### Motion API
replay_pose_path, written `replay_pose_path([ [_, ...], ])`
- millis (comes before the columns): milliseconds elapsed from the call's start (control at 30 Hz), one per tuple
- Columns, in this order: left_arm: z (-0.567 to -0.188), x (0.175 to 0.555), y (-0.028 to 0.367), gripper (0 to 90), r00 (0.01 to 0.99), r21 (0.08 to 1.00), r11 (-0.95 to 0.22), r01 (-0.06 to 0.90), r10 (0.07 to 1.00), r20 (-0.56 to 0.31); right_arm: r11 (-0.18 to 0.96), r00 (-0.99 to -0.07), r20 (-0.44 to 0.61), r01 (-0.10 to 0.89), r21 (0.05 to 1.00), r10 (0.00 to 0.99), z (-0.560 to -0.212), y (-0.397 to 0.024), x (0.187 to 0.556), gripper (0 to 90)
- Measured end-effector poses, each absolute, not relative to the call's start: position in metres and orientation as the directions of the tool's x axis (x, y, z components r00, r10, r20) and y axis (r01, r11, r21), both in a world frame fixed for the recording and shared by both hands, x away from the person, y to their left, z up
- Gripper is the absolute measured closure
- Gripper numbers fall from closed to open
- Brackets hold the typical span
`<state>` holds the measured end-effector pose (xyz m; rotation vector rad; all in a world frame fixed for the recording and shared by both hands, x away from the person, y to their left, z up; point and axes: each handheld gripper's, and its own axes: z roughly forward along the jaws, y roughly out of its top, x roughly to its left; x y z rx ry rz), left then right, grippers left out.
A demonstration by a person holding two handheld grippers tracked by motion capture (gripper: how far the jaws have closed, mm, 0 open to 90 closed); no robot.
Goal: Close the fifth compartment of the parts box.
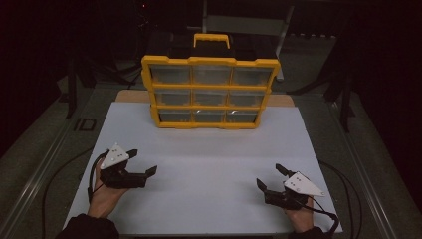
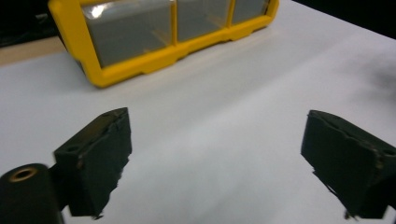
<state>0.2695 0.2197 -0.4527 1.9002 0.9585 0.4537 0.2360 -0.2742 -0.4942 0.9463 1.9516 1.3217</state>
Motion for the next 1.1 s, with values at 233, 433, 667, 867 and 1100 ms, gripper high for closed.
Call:
replay_pose_path([
  [233,-0.476,0.252,0.232,2.8,0.618,0.874,-0.228,0.43,0.78,-0.1,0.251,-0.573,-0.08,0.227,0.941,0.816,-0.494,-0.274,0.236,15.8],
  [433,-0.484,0.241,0.24,1.1,0.618,0.893,-0.201,0.404,0.779,-0.105,0.25,-0.575,-0.078,0.227,0.941,0.815,-0.494,-0.271,0.235,15.5],
  [667,-0.489,0.236,0.247,0.6,0.596,0.909,-0.165,0.382,0.796,-0.105,0.241,-0.584,-0.072,0.217,0.946,0.809,-0.492,-0.271,0.234,14.9],
  [867,-0.492,0.236,0.242,0.5,0.588,0.911,-0.195,0.363,0.807,-0.062,0.241,-0.592,-0.077,0.203,0.949,0.802,-0.492,-0.268,0.233,14.1],
  [1100,-0.493,0.237,0.238,0.4,0.588,0.916,-0.207,0.344,0.808,-0.038,0.216,-0.575,-0.062,0.203,0.955,0.816,-0.492,-0.271,0.233,13.4],
])
